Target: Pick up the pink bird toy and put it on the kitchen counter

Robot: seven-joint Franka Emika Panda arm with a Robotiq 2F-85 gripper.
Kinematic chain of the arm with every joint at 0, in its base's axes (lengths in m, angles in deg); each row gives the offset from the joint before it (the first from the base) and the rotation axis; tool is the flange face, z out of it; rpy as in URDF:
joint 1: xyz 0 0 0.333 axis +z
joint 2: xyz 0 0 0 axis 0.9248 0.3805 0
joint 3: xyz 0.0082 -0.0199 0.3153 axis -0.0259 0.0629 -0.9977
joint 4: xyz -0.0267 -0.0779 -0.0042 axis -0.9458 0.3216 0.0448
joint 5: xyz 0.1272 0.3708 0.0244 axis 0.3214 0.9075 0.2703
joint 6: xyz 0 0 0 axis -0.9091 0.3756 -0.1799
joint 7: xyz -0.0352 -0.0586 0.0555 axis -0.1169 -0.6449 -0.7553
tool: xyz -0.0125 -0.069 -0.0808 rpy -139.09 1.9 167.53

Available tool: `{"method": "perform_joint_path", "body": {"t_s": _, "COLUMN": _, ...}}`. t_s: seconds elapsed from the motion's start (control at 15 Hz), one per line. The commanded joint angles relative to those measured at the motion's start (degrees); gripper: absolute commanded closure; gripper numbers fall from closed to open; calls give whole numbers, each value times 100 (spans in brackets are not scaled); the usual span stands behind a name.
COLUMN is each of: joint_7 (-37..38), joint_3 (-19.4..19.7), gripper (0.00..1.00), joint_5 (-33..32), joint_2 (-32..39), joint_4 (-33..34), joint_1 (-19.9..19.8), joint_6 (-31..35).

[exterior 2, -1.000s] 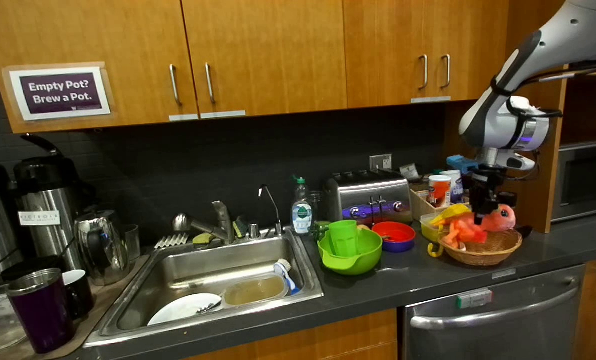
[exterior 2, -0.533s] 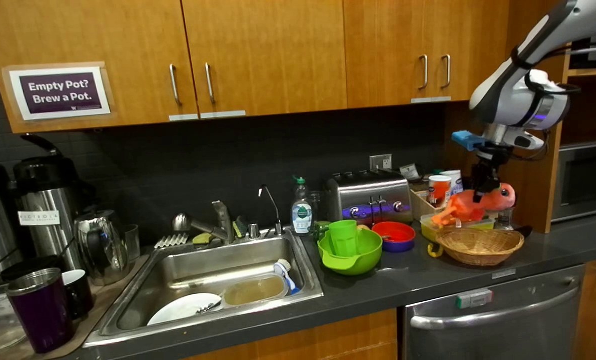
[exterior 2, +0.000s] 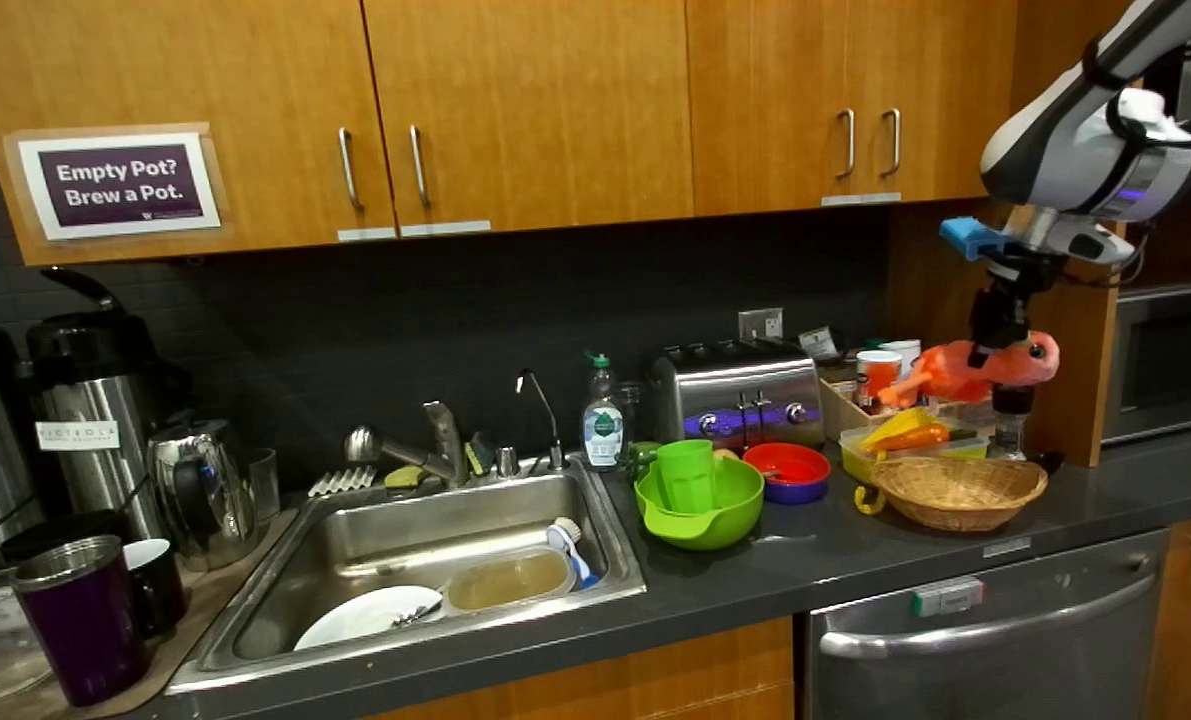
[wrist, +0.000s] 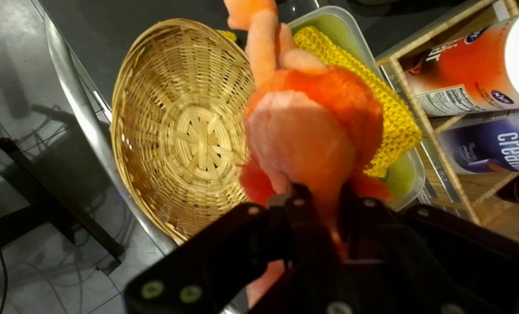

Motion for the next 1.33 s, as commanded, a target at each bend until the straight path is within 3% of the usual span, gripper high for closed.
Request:
{"method": "perform_joint_path", "body": {"t_s": 0.0, "joint_7": -122, "joint_3": 157, "gripper": 96, "joint_5": 328, "joint_2": -602, "joint_4": -285, "joint_1": -131, "joint_6": -311}}
{"method": "perform_joint_path", "body": {"t_s": 0.4, "joint_7": -975, "joint_3": 800, "gripper": 96, "joint_5": 1332, "joint_2": -1101, "joint_4": -629, "joint_1": -301, "joint_6": -952}}
{"method": "perform_joint_path", "body": {"t_s": 0.8, "joint_7": -1066, "joint_3": 797, "gripper": 96, "joint_5": 1223, "joint_2": -882, "joint_4": -881, "joint_1": -826, "joint_6": -933}}
{"method": "perform_joint_path", "body": {"t_s": 1.27, "joint_7": -1429, "joint_3": 1193, "gripper": 96, "joint_5": 1757, "joint_2": -470, "joint_4": -891, "joint_1": -920, "joint_6": -811}}
